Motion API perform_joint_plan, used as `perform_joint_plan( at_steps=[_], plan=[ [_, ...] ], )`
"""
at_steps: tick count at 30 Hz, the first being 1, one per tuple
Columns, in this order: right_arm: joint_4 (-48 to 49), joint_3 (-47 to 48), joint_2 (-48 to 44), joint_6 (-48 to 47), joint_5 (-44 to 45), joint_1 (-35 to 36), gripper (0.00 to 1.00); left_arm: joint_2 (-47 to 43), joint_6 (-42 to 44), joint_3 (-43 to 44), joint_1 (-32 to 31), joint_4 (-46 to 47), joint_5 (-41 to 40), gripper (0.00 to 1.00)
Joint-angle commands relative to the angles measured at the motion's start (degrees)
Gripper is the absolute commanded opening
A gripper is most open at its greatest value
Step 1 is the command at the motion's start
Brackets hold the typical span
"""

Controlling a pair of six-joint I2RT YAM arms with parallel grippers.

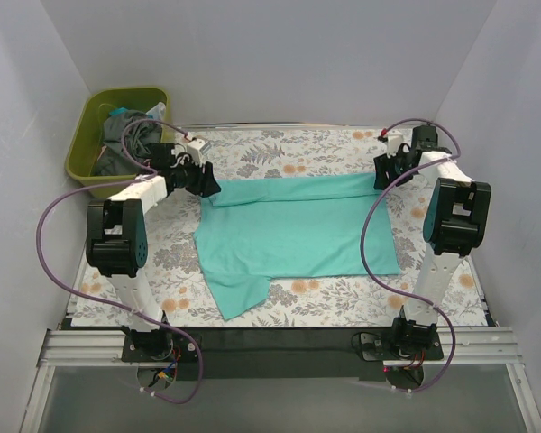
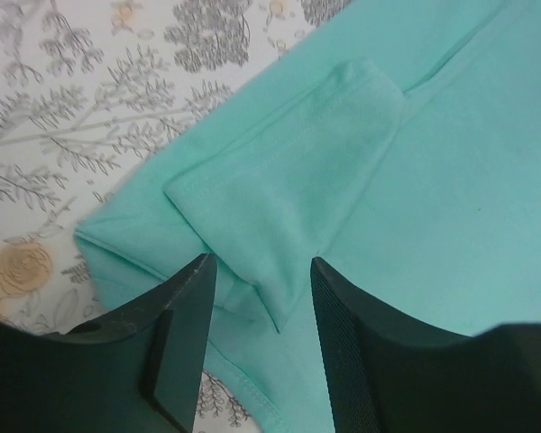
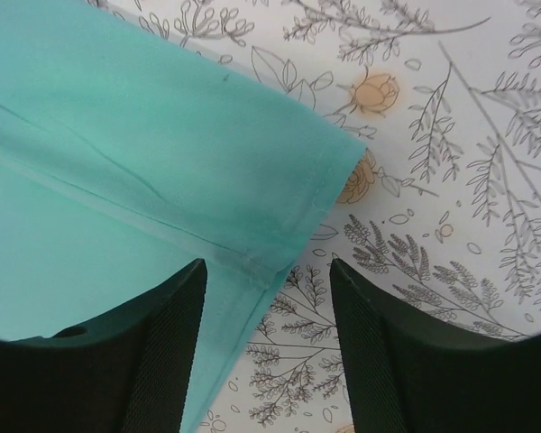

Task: Fold and stack the t-shirts

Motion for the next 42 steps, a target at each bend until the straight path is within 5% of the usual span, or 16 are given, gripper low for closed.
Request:
perform_joint_plan(
  at_steps=[1,7,21,33,39,41,42],
  plan=[
    [-1.4,5.7,-3.8,0.2,-2.6,0.0,0.53,0.6,-1.5,6.4,0.4,-1.1,0.2,0.44],
    [-4.2,12.6,1.8,1.9,-3.2,1.0,0.39,8.6,-4.6,14.6,-0.1,-3.3,-1.2,0.44],
    [-5.8,9.9,5.3,0.2,0.9,3.2,0.37,13.5,-3.1,15.7,-2.8,-5.1,-4.7,0.44],
    [-8.2,7.7,3.2,-2.5,1.2,3.1,0.38,4.6,3.0,11.7,-3.2,-7.0,3.2,0.00],
    [-9.2,4.8,1.6,-4.3,1.9,3.1,0.38,-3.5,16.7,2.6,-3.3,-14.4,9.6,0.01],
    [-9.7,4.6,1.0,-4.9,1.9,3.1,0.37,-4.0,25.2,0.5,-3.4,-19.5,10.3,0.11],
    [-10.2,4.6,0.7,-5.1,1.9,3.1,0.38,-4.7,28.1,-0.4,-3.5,-21.3,10.4,0.23]
  ],
)
